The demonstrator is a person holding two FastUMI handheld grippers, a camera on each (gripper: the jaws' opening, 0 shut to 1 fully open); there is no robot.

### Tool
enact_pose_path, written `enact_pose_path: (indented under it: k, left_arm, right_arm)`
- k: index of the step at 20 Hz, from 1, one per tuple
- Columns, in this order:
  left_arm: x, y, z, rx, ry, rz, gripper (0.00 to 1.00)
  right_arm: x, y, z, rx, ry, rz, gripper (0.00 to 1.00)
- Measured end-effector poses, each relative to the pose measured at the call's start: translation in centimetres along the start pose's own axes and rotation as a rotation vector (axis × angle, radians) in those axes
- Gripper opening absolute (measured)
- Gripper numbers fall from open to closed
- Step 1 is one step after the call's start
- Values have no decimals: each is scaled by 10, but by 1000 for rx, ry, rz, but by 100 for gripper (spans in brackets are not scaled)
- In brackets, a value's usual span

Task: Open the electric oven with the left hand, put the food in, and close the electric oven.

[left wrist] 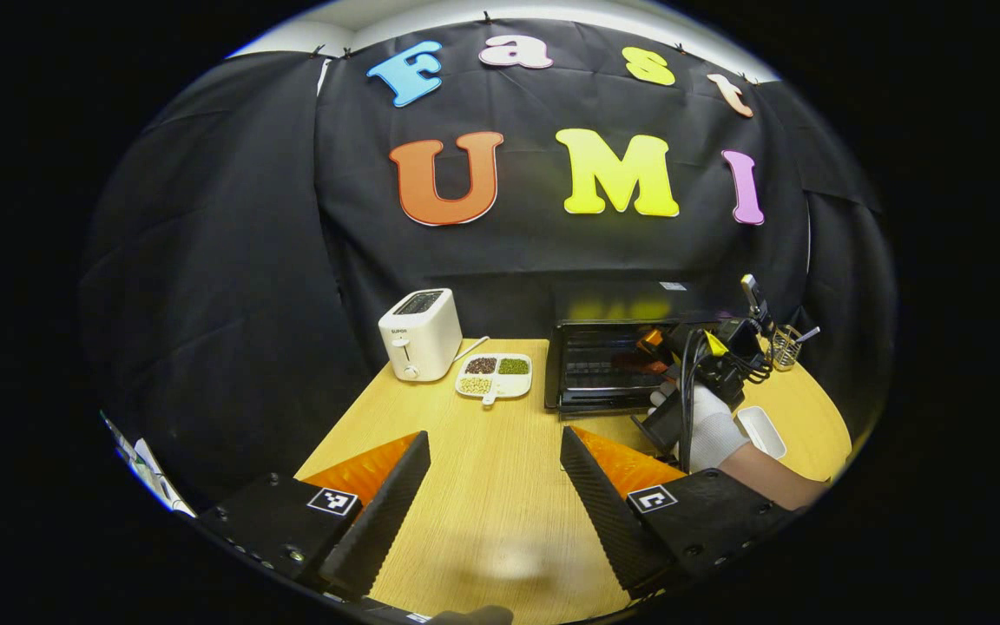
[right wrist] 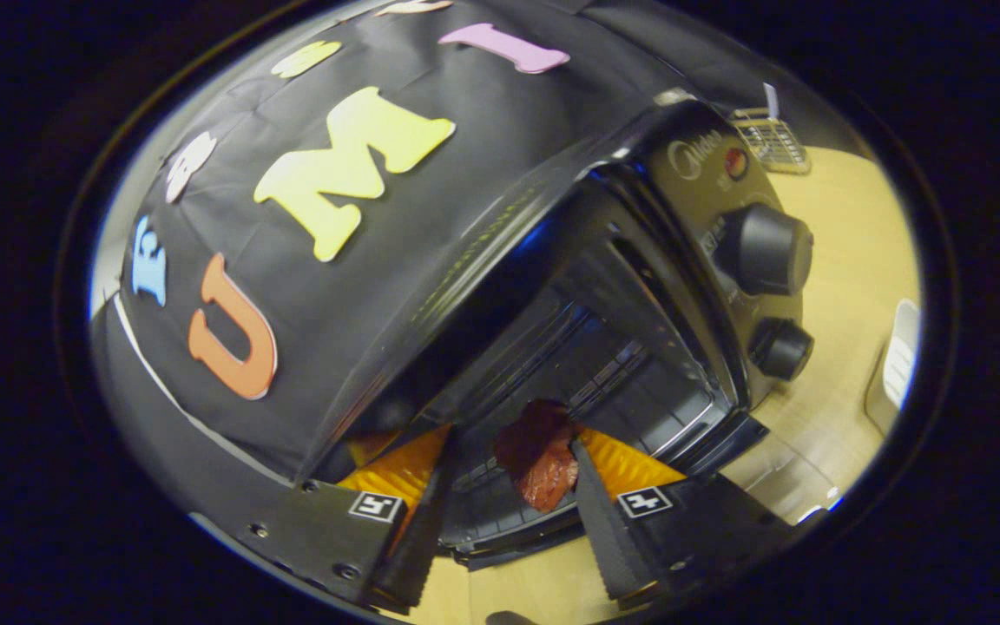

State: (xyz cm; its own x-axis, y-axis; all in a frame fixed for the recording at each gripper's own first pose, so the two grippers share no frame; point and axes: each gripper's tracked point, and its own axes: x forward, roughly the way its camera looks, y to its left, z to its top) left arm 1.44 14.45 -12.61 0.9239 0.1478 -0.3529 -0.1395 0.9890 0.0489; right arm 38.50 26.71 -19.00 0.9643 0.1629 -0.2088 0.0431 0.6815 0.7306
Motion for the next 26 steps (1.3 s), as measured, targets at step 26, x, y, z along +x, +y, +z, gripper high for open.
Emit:
enact_pose_path:
  k: [26]
  left_arm:
    - [-29,-18,26,15,-131,-56,97]
  right_arm:
    - [-205,23,66,-625,-16,105,100]
